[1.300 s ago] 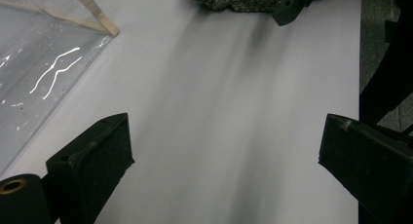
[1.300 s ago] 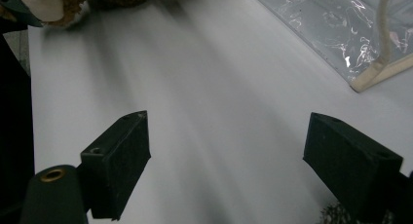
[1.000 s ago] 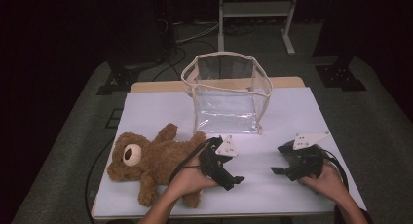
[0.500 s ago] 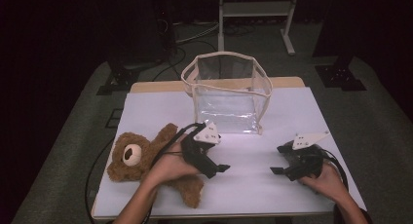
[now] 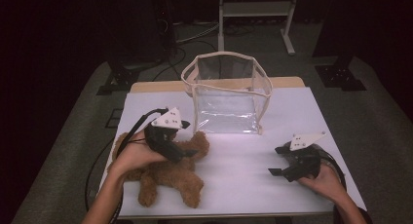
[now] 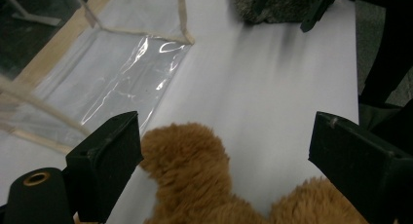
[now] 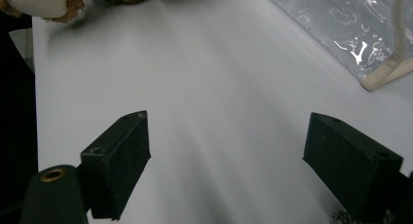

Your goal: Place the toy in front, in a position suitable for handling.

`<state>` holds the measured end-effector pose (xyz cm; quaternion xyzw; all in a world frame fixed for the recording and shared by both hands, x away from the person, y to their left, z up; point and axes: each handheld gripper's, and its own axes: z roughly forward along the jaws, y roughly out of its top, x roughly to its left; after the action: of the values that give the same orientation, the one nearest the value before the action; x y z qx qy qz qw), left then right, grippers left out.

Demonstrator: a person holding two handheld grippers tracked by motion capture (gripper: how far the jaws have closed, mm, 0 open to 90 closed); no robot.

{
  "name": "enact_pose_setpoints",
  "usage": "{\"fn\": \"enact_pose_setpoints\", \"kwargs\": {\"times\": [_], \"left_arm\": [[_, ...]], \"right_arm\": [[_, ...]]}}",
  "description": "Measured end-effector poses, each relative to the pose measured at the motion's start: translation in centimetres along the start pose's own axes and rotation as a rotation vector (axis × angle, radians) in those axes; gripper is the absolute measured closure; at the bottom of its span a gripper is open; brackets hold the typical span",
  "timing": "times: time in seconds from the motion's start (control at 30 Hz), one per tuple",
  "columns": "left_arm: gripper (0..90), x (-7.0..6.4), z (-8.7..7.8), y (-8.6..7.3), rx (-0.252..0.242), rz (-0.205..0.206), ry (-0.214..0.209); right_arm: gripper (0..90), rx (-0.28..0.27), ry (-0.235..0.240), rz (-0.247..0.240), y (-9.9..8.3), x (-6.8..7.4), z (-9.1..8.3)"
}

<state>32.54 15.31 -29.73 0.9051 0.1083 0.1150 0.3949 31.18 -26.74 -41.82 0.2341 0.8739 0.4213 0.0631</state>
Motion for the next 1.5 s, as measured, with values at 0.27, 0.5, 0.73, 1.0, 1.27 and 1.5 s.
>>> {"fn": "enact_pose_setpoints", "kwargs": {"times": [0.27, 0.5, 0.73, 1.0, 1.27, 1.5], "left_arm": [[13.5, 2.0, -1.5, -1.9, 0.020, -0.020, 0.023], [19.9, 3.9, -1.6, -3.5, 0.062, -0.076, 0.019], [22.8, 5.9, -1.1, -4.5, 0.084, -0.101, 0.026], [28.8, 7.6, 0.1, -5.4, 0.138, -0.134, 0.026], [35.1, 8.7, 1.4, -6.4, 0.200, -0.159, 0.033], [56.6, 8.9, 2.0, -6.9, 0.232, -0.145, 0.040]], "right_arm": [[15.6, 0.005, 0.003, -0.005, 0.1, 0.1, 0.2], [15.6, 0.003, 0.002, -0.009, 0.2, 0.2, 0.2], [15.6, 0.004, 0.001, -0.015, 0.2, 0.3, 0.3], [15.6, 0.007, 0.004, -0.019, 0.3, 0.4, 0.3], [15.6, 0.009, 0.030, -0.039, 0.8, 1.0, 0.9], [15.6, 0.015, 0.082, -0.095, 2.6, 2.4, 2.3]]}}
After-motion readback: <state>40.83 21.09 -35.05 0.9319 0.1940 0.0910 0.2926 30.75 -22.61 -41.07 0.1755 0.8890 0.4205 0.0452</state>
